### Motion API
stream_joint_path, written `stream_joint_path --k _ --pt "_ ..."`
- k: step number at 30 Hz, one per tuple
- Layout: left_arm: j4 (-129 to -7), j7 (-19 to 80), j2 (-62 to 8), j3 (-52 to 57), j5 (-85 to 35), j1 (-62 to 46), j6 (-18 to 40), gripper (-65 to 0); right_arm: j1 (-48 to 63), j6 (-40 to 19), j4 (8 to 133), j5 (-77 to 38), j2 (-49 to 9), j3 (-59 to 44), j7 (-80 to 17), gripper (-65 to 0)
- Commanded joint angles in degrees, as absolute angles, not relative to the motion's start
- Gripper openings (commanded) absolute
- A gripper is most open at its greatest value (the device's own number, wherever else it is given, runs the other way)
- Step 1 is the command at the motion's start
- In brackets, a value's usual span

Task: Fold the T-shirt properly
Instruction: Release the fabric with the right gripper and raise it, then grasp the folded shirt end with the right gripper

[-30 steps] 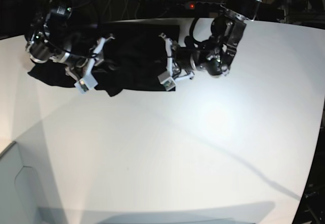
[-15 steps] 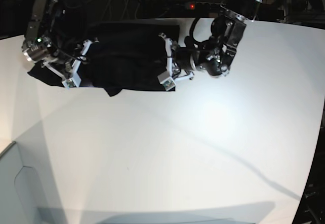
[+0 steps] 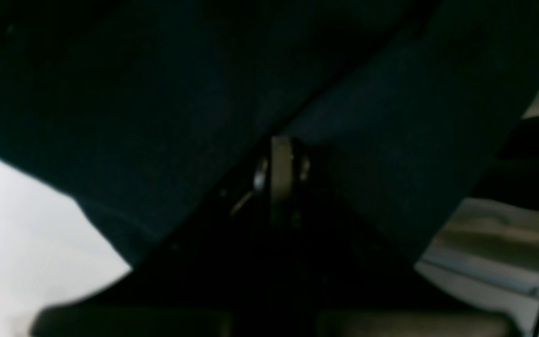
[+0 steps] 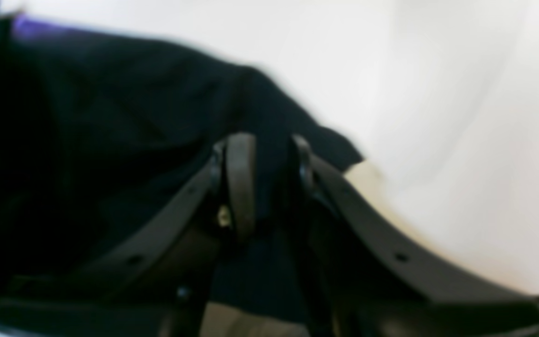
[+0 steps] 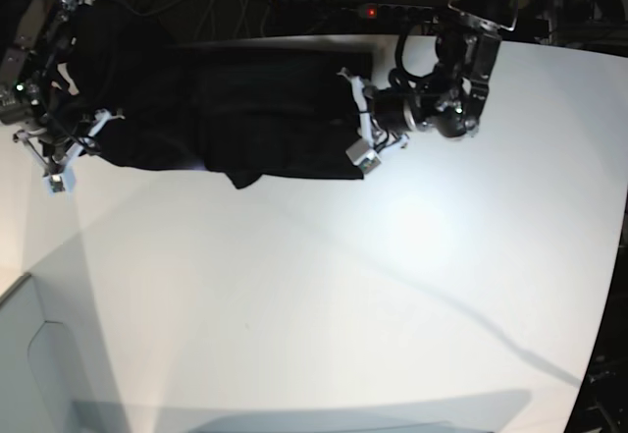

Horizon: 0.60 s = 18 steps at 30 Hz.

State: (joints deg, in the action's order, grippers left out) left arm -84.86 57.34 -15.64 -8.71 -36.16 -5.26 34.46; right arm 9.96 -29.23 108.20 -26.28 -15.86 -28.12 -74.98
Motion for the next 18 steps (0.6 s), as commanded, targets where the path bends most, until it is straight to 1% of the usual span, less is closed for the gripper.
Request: stream_joint_path --k 1,4,6,10,12,15,18 --pt "-84.26 63.25 -17.45 -7.78 -27.56 -6.20 32.31 -64.5 8.66 -31.43 107.30 -25.98 -17.63 -29.14 -74.24 -51.3" --pt "-84.26 61.05 -18.68 -6.20 -27.56 -7.69 32.31 -64.5 7.60 -36.00 100.79 -25.98 -18.51 -29.67 -73.89 -51.0" --pt "-84.26 59.38 -19.47 -6.11 -27.56 -9.01 32.31 -64.5 6.90 -39.78 96.40 -25.98 -19.21 -29.85 -73.80 -48.5" --pt "-83.38 57.89 -19.74 -6.11 -27.56 -10.95 32.31 -64.5 6.64 -40.00 93.14 -26.07 -19.38 -30.73 -73.80 -44.8" --pt "-82.42 56.92 -19.47 -6.20 -27.56 -11.21 32.31 -64.5 6.64 -40.00 93.23 -26.07 -19.03 -33.45 -73.89 -43.3" --pt "-80.92 56.48 -19.30 -6.37 -27.56 -11.21 32.31 -64.5 6.37 -40.00 93.23 -27.82 -18.59 -37.58 -74.42 -39.1" --pt "-80.84 56.31 -19.21 -6.55 -27.56 -11.21 32.31 -64.5 5.23 -40.00 92.97 -29.76 -19.12 -41.19 -74.59 -36.9"
